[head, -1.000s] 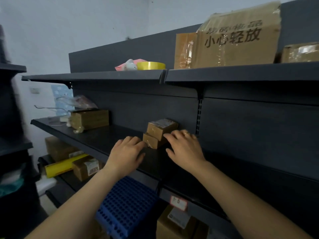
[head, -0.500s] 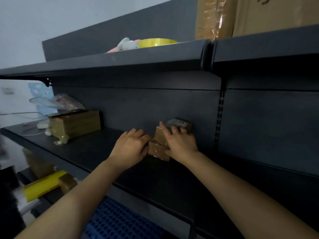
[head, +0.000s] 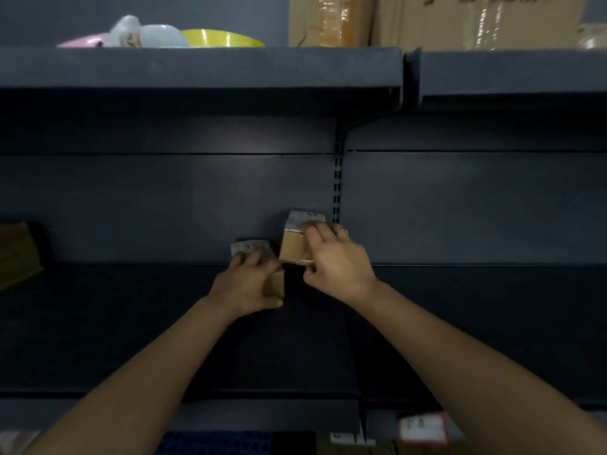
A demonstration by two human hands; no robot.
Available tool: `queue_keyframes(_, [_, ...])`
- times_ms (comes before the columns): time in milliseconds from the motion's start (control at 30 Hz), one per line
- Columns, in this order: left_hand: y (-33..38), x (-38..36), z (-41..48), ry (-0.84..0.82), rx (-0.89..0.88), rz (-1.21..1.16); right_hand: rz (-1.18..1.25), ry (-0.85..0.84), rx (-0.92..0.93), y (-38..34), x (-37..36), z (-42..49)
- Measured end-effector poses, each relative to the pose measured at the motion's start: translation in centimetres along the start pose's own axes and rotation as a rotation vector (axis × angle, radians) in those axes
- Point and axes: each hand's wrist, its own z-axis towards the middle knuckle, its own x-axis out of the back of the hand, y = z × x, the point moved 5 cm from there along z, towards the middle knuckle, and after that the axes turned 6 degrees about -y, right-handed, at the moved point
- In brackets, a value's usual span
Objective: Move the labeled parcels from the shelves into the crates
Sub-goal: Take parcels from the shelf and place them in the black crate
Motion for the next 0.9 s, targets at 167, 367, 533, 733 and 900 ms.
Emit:
queue_keyframes(167, [2.0, 0.9, -0.2, 0.032, 0.006, 0.116, -0.059, -0.006, -0.082, 2.0, 0.6, -2.5])
queue_keyframes(367, [8.2, 1.5, -3.1, 0.254, -0.03, 0.146, -0.071, 0.115, -0.085, 4.6, 3.2, -7.0])
queue_keyframes(533, [17.5, 2.7, -5.8, 0.458, -0.162, 0.167, -0.126, 0.235, -0.055, 10.1, 6.7, -14.1])
queue_keyframes(733, [32.3, 2.0, -7.8, 0.537, -0.3, 0.149, -0.271, 0.305, -0.113, 19.5, 11.4, -26.0])
queue_keyframes(900, [45.0, 0.6, -9.2, 0.503, -0.405, 0.087, -0.38, 0.289, -0.258, 27.5, 14.6, -36.7])
